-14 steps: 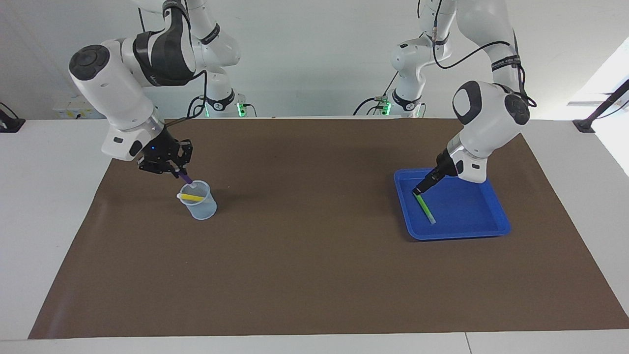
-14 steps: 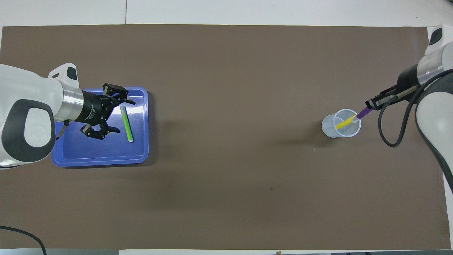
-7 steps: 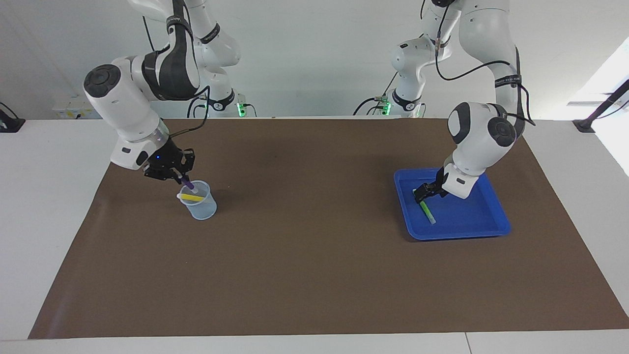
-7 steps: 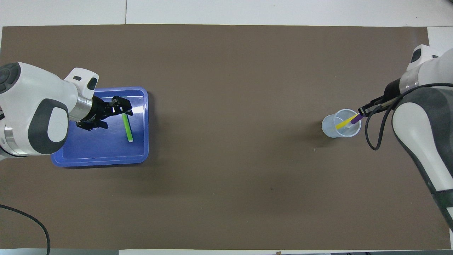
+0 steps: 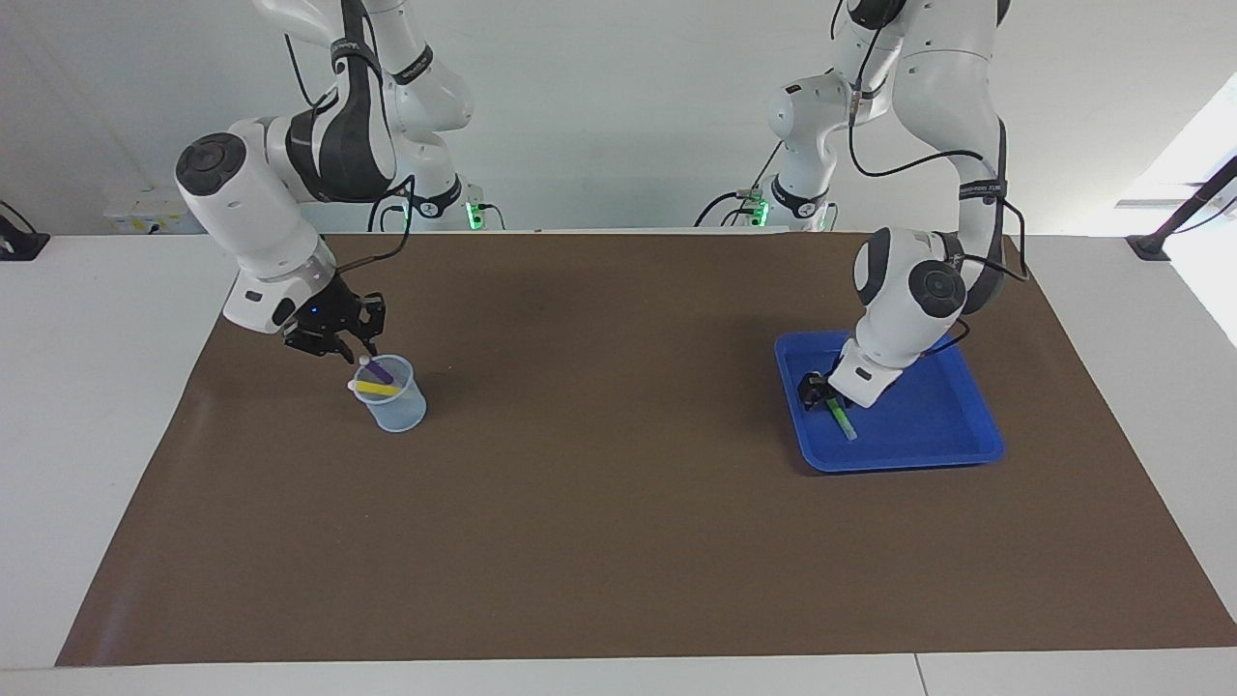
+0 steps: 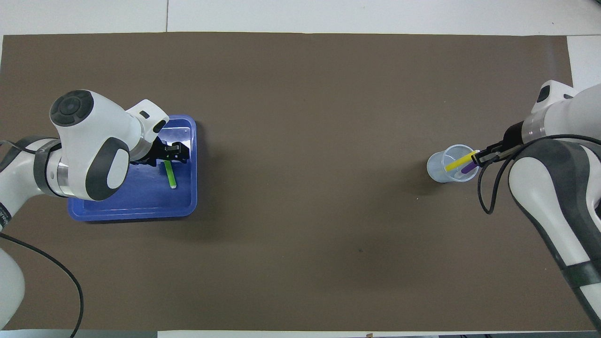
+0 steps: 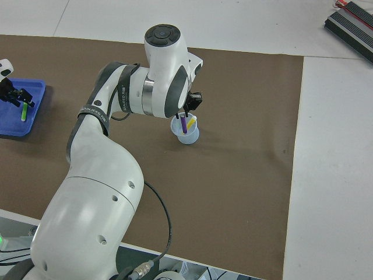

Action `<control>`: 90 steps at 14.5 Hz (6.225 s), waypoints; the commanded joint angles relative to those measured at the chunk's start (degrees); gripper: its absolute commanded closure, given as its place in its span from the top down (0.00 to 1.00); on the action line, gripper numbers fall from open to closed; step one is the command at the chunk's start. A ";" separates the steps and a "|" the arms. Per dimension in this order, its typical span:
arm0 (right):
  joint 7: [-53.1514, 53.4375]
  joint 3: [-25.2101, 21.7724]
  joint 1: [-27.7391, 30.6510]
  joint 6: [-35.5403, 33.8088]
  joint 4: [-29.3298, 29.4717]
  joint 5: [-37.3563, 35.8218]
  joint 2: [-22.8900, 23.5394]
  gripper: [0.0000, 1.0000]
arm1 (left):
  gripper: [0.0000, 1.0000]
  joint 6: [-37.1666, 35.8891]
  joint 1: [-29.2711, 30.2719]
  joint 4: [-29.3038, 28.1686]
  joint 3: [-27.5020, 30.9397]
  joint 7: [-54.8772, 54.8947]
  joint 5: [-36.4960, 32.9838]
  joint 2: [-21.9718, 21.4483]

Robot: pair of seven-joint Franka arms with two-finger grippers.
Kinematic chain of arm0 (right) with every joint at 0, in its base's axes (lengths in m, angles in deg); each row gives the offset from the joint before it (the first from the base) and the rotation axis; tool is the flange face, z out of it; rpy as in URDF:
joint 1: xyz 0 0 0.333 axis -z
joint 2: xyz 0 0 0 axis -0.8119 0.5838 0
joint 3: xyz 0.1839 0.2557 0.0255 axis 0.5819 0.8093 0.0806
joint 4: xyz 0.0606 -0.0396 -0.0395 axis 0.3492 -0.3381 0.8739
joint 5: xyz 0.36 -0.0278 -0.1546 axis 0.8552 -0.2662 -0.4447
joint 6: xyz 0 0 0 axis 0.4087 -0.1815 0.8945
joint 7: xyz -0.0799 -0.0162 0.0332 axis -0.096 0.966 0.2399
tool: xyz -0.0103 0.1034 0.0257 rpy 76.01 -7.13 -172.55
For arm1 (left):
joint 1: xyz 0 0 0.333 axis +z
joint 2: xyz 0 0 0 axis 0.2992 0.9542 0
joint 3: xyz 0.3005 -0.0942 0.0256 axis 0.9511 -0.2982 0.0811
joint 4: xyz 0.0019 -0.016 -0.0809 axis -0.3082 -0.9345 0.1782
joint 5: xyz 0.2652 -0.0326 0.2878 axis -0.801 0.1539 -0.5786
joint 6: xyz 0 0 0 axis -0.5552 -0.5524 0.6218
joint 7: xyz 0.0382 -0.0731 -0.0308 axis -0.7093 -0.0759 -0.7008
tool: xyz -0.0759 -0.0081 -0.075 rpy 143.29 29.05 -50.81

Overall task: Transfer and insert pens with both arms
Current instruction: 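Insert the purple pen into the cup with the right gripper, then grasp the green pen with the left gripper while the right gripper withdraws, then lift the green pen toward the right gripper with the left gripper, then grasp the green pen with the right gripper and open the left gripper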

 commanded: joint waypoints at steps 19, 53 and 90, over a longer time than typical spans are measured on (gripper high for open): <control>30.91 1.15 -13.21 1.15 4.85 40.09 -1.80 1.00 | 0.00 -6.18 2.02 5.56 0.17 2.31 -1.00 1.29; 46.05 1.06 -27.12 18.29 0.89 39.21 -3.56 1.00 | 0.00 -12.01 -6.95 -3.65 -1.58 -70.11 75.03 -14.80; 43.05 1.23 -29.75 24.61 4.14 33.41 1.80 0.39 | 0.00 -10.17 -7.03 -3.48 -1.50 -72.13 75.47 -15.41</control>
